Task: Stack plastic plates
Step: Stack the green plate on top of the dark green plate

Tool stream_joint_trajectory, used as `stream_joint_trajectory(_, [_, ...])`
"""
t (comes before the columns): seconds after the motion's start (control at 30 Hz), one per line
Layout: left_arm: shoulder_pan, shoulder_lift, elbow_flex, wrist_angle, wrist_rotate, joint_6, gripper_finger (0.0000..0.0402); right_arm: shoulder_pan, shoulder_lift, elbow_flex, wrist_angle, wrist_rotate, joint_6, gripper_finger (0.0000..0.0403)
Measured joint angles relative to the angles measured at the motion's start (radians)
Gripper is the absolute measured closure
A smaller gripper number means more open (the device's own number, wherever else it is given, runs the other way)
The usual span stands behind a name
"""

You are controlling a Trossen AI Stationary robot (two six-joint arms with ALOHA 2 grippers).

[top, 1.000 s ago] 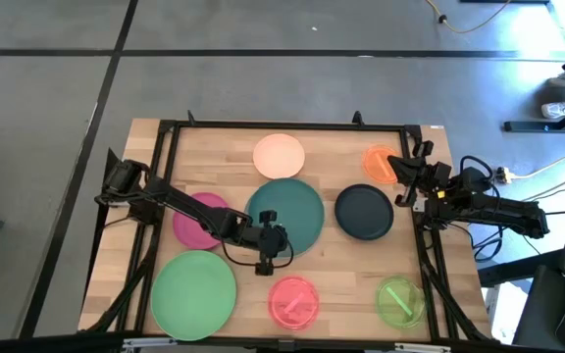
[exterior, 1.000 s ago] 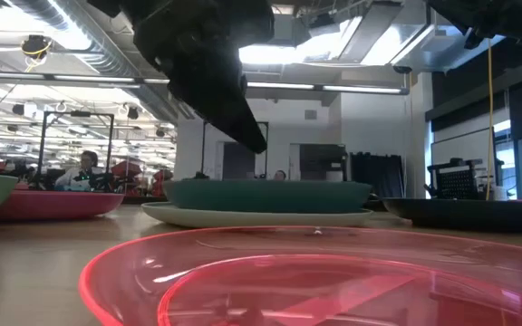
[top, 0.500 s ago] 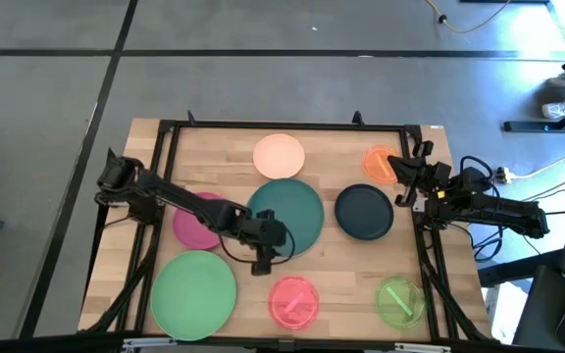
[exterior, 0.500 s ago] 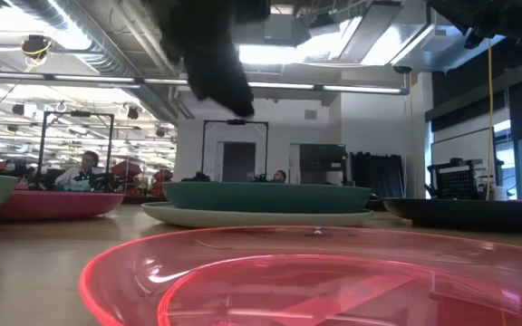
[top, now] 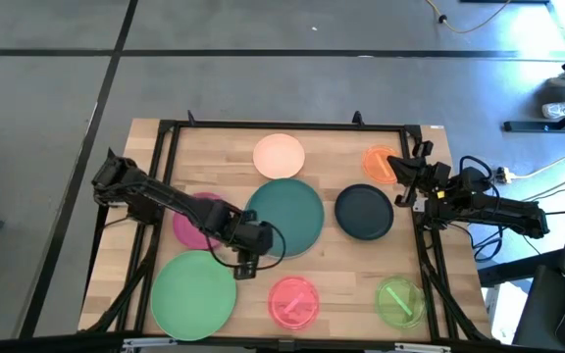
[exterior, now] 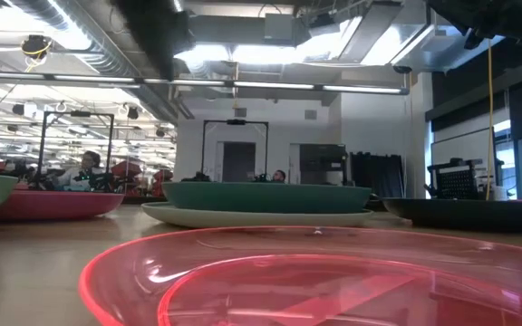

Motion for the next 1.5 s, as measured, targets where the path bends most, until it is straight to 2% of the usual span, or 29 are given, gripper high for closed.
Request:
stream_joint_trajectory(0.13, [-0.019, 0.001, -0.007, -0.124, -0.007, -0.063, 0.031, 0.0, 0.0, 0.0, 0.0, 0.0, 0.0, 0.0402])
stream_joint_trajectory(0.33, [-0.024, 0.001, -0.056, -0.125, 0.008, -0.044, 0.031, 0.0, 0.0, 0.0, -0.001, 0.001, 0.0, 0.0402])
stream_joint_trajectory(0.57, [-0.024, 0.001, -0.109, -0.138, 0.116, -0.073, 0.031, 0.0, 0.0, 0.0, -0.001, 0.002, 0.0, 0.0402])
stream_joint_trajectory(0.97, [-0.024, 0.001, -0.144, -0.126, 0.111, -0.066, 0.031, 0.0, 0.0, 0.0, -0.002, 0.002, 0.0, 0.0402])
stream_joint_trajectory(1.13, [-0.023, 0.001, -0.144, -0.127, 0.155, -0.071, 0.031, 0.0, 0.0, 0.0, -0.002, 0.002, 0.0, 0.0402])
stream_joint_trajectory(1.33, [-0.037, 0.001, -0.144, -0.126, 0.09, -0.013, 0.031, 0.0, 0.0, 0.0, -0.002, 0.002, 0.0, 0.0402])
stream_joint_trajectory(1.5, [-0.044, 0.001, -0.144, -0.126, 0.078, -0.001, 0.031, 0.0, 0.0, 0.0, -0.002, 0.002, 0.0, 0.0402])
